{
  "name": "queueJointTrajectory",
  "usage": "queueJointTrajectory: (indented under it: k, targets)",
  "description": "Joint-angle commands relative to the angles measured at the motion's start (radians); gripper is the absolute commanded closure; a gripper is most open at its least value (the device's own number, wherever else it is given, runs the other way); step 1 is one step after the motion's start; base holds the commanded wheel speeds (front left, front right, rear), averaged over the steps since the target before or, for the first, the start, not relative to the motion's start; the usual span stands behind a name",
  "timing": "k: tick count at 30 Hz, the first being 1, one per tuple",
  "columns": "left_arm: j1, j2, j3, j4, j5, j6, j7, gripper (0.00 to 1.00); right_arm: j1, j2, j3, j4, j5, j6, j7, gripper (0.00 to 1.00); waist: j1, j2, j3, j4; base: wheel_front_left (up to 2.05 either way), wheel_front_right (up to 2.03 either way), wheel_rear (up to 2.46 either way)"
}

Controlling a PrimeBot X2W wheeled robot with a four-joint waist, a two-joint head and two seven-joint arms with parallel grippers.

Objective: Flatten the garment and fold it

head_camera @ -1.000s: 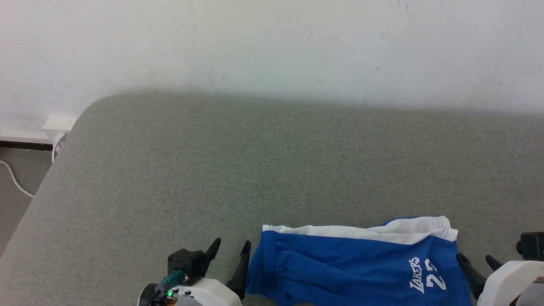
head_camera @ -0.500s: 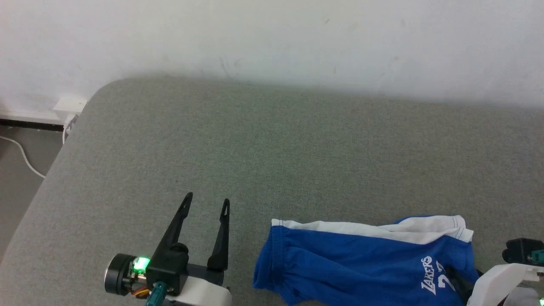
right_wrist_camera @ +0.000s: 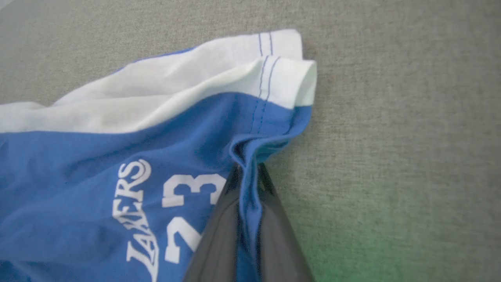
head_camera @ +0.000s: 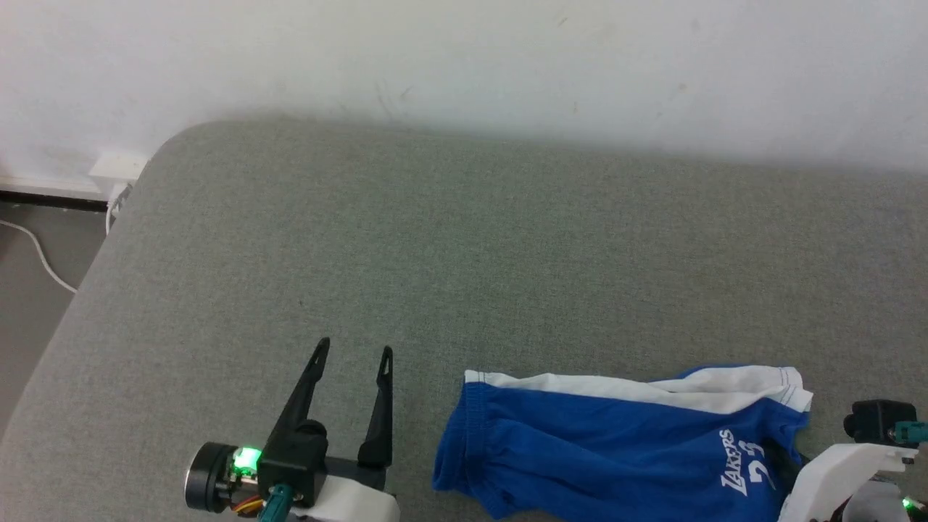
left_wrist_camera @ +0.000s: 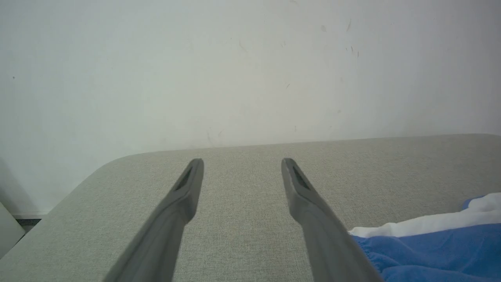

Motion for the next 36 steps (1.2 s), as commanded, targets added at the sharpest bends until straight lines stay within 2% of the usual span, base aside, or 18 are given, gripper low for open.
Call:
queueJointTrajectory:
  k: [1,9,14,21,28,33,36]
  targets:
    - [0.007,-0.007,0.011,0.008,0.01,-0.012,-0.005,0.0,0.001,0.012,-0.004,0.028,-0.007,0.001,-0.01,1.0,0.0,0.0,-0.005,-0.002,0.0,0.0,0.0]
    - [0.017,-0.026,0.038,0.031,0.01,-0.062,-0.005,0.0,-0.004,-0.033,-0.177,0.045,-0.066,0.001,-0.068,1.0,0.0,0.0,-0.028,-0.008,0.0,0.0,0.0]
    - [0.028,-0.036,0.046,0.052,0.011,-0.089,-0.005,0.0,0.019,-0.046,-0.203,-0.014,-0.094,0.001,-0.046,1.0,0.0,0.0,-0.044,-0.01,0.0,0.0,0.0]
    - [0.049,-0.046,0.056,0.077,0.017,-0.117,-0.005,0.0,0.071,-0.013,-0.153,-0.215,-0.121,0.001,0.059,1.0,0.0,0.0,-0.076,-0.008,0.0,0.0,0.0]
    - [0.053,-0.059,0.065,0.077,0.021,-0.13,-0.005,0.0,0.116,0.053,-0.048,-0.451,-0.07,0.001,0.2,1.0,0.0,0.0,-0.089,0.014,0.0,0.0,0.0]
    - [0.049,-0.066,0.07,0.075,0.023,-0.138,-0.005,0.0,0.114,0.108,0.036,-0.516,-0.019,0.001,0.273,1.0,0.0,0.0,-0.087,0.041,0.0,0.0,0.0]
    - [0.047,-0.068,0.071,0.075,0.024,-0.141,-0.005,0.0,0.105,0.118,0.073,-0.52,-0.019,0.001,0.288,1.0,0.0,0.0,-0.082,0.057,0.0,0.0,0.0]
